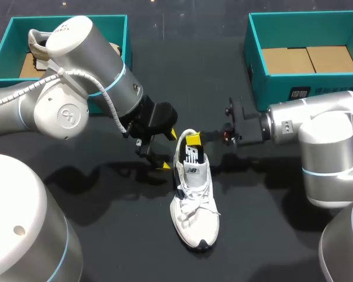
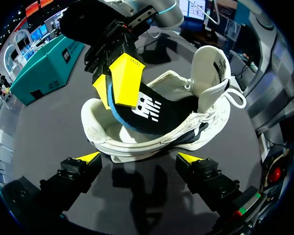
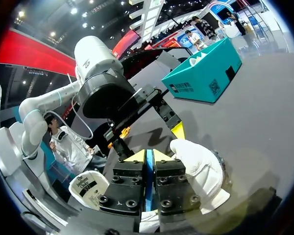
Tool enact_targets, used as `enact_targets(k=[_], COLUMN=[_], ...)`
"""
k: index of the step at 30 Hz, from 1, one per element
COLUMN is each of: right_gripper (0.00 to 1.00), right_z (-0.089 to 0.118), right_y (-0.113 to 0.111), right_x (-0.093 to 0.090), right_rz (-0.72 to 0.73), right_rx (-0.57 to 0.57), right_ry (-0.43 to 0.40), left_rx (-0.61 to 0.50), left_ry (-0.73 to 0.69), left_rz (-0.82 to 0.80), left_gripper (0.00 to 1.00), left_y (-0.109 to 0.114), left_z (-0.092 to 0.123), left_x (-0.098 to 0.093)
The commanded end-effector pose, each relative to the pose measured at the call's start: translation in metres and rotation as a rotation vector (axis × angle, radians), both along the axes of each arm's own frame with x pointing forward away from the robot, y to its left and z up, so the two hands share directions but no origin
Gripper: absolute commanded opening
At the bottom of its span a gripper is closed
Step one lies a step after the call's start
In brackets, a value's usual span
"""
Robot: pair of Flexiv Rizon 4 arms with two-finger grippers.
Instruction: Take the shoe out of the shoebox, open the shoe tongue, remove and reinsert the insole, then place the shoe into the shoebox
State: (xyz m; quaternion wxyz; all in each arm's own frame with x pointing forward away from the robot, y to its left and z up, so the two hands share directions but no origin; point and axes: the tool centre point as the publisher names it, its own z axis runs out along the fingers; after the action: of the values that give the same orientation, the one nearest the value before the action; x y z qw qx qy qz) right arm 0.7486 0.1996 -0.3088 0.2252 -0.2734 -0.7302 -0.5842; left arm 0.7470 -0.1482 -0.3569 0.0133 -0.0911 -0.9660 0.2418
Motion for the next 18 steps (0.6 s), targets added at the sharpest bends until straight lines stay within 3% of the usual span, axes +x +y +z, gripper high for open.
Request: enact_targets(k=[1,14,16,18], right_gripper=[0.00,0.00,0.15,0.43], right_z=[-0.004,-0.016,-0.015,-0.013], right_y=[0.006,0.000,0.000,-0.001], right_x=[0.004,-0.013,-0.013,-0.012], right_rz=[0.016,-0.006,-0.004,0.002], right_rx=[-0.008,0.014,0.015,0.011], right_ry=[0.010,0.047,0.041,0.034], left_rx=[0.001,0.001,0.001,0.001], left_ry=[0.000,0.000,0.000,0.000], left_rz=[0.000,0.000,0.000,0.000], left_gripper=[1.00,1.00,1.00,1.00], left_y=[0.000,0.000,0.000,0.000], left_z=[0.000,0.000,0.000,0.000], left_x=[0.000,0.000,0.000,0.000])
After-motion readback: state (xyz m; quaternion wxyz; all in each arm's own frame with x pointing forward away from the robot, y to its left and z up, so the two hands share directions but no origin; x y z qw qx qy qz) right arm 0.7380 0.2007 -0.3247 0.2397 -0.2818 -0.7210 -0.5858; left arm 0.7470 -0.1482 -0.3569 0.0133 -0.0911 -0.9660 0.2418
